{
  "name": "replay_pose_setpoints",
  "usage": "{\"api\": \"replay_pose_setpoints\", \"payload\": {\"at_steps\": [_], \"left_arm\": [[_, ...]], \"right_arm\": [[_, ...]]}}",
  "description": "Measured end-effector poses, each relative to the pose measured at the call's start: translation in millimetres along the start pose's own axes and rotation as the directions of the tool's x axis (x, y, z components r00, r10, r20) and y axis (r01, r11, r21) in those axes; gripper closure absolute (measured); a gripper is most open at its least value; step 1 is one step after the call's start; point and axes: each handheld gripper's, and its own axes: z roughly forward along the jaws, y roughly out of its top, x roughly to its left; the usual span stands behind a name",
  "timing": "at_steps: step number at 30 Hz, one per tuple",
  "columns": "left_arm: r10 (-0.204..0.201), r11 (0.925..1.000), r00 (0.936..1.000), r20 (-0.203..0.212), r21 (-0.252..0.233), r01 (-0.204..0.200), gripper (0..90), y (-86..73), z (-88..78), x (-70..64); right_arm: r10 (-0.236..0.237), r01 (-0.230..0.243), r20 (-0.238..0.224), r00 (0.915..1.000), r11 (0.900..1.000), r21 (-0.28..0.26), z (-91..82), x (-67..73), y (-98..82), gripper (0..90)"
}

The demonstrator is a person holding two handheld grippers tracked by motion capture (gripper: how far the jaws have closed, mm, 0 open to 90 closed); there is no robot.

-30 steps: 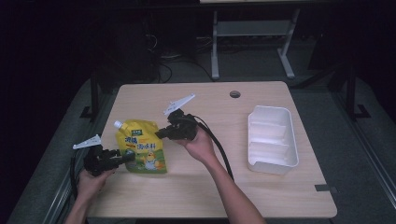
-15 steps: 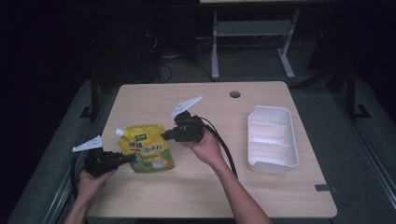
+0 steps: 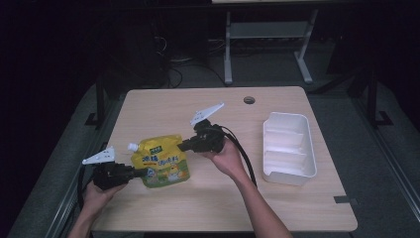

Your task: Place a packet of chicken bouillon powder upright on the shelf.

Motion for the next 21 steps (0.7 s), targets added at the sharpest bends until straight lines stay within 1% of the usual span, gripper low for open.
{"api": "replay_pose_setpoints", "payload": {"at_steps": [6, 9, 11, 18, 21], "left_arm": [[0.023, 0.9997, 0.9994, 0.025, 0.005, -0.024, 83.7, 1.5, 2.4, -3.4], [0.034, 0.9994, 0.9989, 0.031, 0.008, -0.034, 84.1, 2.2, 3.4, -4.9], [0.036, 0.9993, 0.9987, 0.035, 0.008, -0.036, 84.2, 2.2, 4.2, -5.7], [0.044, 0.999, 0.9983, 0.039, 0.009, -0.044, 84.5, 2.8, 5.4, -7.3], [0.046, 0.9989, 0.9982, 0.038, 0.01, -0.046, 84.4, 2.8, 5.3, -7.5]], "right_arm": [[0.02, -0.02, -0.018, 0.9996, 1.0, -0.012, 0.4, -5.1, -0.4, 74.7], [0.024, -0.024, -0.021, 0.9995, 1.0, 0.003, 4.0, -6.2, 0.1, 70.9], [0.017, -0.016, -0.021, 0.9996, 1.0, 0.017, 7.6, -5.6, 1.0, 68.9], [-0.004, 0.007, -0.048, 0.9989, 0.999, 0.047, 20.2, -3.7, 4.8, 68.3], [-0.01, 0.013, -0.054, 0.9985, 0.999, 0.051, 20.9, -2.8, 5.0, 73.2]]}}
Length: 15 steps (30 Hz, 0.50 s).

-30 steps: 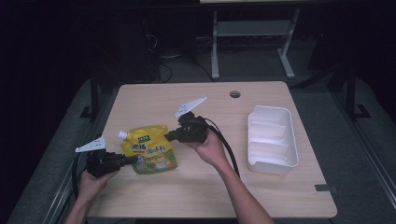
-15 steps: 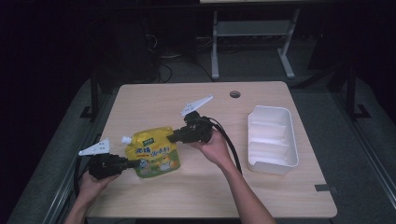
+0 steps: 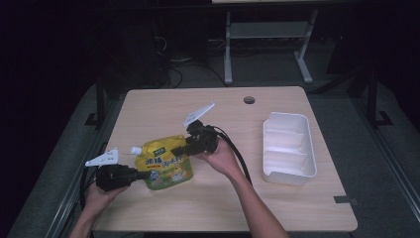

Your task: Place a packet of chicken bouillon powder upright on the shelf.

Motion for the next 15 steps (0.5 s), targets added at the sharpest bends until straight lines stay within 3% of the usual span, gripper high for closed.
{"api": "replay_pose_setpoints", "payload": {"at_steps": [7, 15], "left_arm": [[-0.004, 1.0, 0.9997, -0.024, 0.0, 0.004, 80.6, -0.4, 0.3, 0.8], [-0.019, 0.9992, 0.9981, -0.058, -0.036, 0.017, 67.0, 0.1, -4.5, 1.8]], "right_arm": [[-0.02, 0.021, -0.028, 0.9994, 0.999, 0.034, -2.1, 1.8, -2.4, 89.0], [-0.038, 0.039, -0.045, 0.9982, 0.999, 0.016, -8.8, 7.0, -2.5, 89.8]]}}
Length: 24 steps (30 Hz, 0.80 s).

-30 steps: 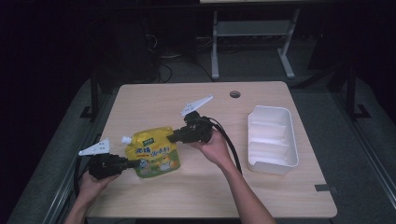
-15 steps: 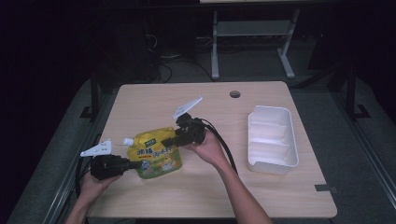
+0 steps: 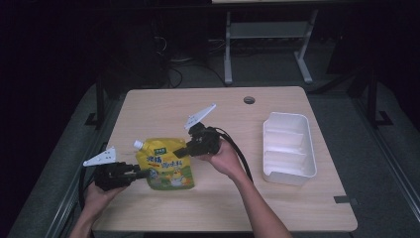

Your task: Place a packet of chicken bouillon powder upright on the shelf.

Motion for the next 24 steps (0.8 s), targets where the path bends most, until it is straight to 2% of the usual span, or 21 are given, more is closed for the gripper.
{"api": "replay_pose_setpoints", "payload": {"at_steps": [11, 24], "left_arm": [[0.018, 0.9997, 0.9981, -0.058, 0.018, -0.017, 56.4, -0.3, 2.0, -1.9], [0.06, 0.9943, 0.9916, -0.114, 0.095, -0.049, 45.4, -2.2, 12.8, -6.4]], "right_arm": [[0.008, -0.007, 0.048, 0.9988, 1.0, -0.025, -25.3, 1.8, -2.5, 89.9], [0.036, -0.029, 0.09, 0.9953, 0.997, -0.068, -60.8, 2.2, -6.0, 89.9]]}}
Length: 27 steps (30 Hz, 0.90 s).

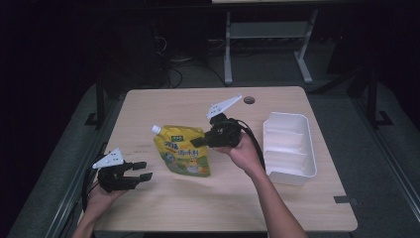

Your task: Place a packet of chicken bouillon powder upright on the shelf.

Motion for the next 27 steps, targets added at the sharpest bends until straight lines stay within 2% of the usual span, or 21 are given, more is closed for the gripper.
{"api": "replay_pose_setpoints", "payload": {"at_steps": [11, 16, 22, 27], "left_arm": [[0.019, 0.9992, 0.9992, -0.037, 0.035, -0.017, 38.2, -1.8, 6.1, -2.1], [0.021, 0.9989, 0.9989, -0.043, 0.042, -0.02, 37.1, -2.0, 7.0, -2.5], [0.027, 0.9984, 0.9984, -0.05, 0.052, -0.024, 36.2, -2.6, 8.2, -2.8], [0.033, 0.9977, 0.9979, -0.056, 0.061, -0.03, 35.6, -3.1, 9.7, -3.3]], "right_arm": [[-0.001, 0.001, 0.036, 0.9993, 1.0, -0.011, -26.8, 0.2, 0.8, 89.8], [0.013, -0.012, 0.045, 0.9989, 1.0, -0.026, -37.8, -1.7, -1.0, 89.9], [0.006, -0.005, 0.077, 0.997, 1.0, -0.011, -50.8, -1.9, 0.4, 89.8], [0.013, -0.01, 0.099, 0.995, 1.0, -0.025, -66.5, -3.0, 0.1, 89.9]]}}
